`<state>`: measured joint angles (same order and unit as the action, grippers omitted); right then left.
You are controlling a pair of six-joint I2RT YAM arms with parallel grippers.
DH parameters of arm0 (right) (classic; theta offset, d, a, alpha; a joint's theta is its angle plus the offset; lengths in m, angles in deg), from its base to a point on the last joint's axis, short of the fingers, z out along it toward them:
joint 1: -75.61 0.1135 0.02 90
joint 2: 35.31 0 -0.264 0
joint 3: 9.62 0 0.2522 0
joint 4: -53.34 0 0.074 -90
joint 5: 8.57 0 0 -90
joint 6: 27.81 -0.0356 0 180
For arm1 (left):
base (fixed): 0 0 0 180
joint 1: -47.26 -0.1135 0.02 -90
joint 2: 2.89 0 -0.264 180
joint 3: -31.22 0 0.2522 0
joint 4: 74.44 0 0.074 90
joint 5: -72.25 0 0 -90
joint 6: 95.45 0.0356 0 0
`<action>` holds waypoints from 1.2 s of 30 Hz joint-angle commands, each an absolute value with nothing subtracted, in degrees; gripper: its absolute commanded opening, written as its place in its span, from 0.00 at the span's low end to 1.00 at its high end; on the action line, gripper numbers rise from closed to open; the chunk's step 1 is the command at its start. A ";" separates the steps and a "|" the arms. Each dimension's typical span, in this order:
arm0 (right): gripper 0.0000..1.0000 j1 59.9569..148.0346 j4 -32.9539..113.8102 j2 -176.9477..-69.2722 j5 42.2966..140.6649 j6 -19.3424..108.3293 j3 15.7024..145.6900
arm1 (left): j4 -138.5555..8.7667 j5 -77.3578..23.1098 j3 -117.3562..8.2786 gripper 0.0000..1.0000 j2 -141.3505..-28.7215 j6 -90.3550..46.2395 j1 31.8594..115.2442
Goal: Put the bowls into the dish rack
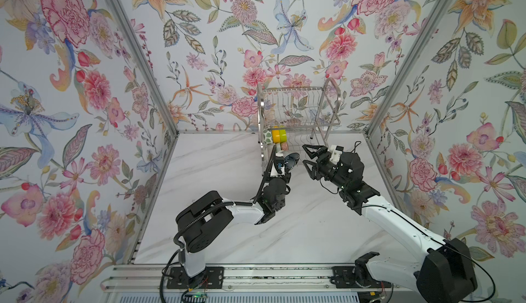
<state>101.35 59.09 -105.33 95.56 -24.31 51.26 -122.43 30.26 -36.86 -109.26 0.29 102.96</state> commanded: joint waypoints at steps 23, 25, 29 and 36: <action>0.41 105.76 76.31 -117.08 95.95 -39.41 54.87 | -131.26 31.03 -37.18 0.00 -111.25 5.98 104.54; 0.32 105.71 76.43 -117.82 95.93 -39.19 55.45 | -131.99 31.17 -36.45 0.00 -111.04 6.49 104.74; 0.17 106.01 77.51 -119.27 95.94 -39.28 55.92 | -132.07 31.15 -35.59 0.02 -110.58 6.69 104.80; 0.00 105.72 79.38 -119.72 96.52 -35.09 55.83 | -129.09 28.71 -32.51 0.32 -106.79 1.51 104.75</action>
<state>106.53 73.99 -119.86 97.42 -39.08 53.66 -128.49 30.61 -33.72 -110.48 4.53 103.97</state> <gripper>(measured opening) 0.084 0.294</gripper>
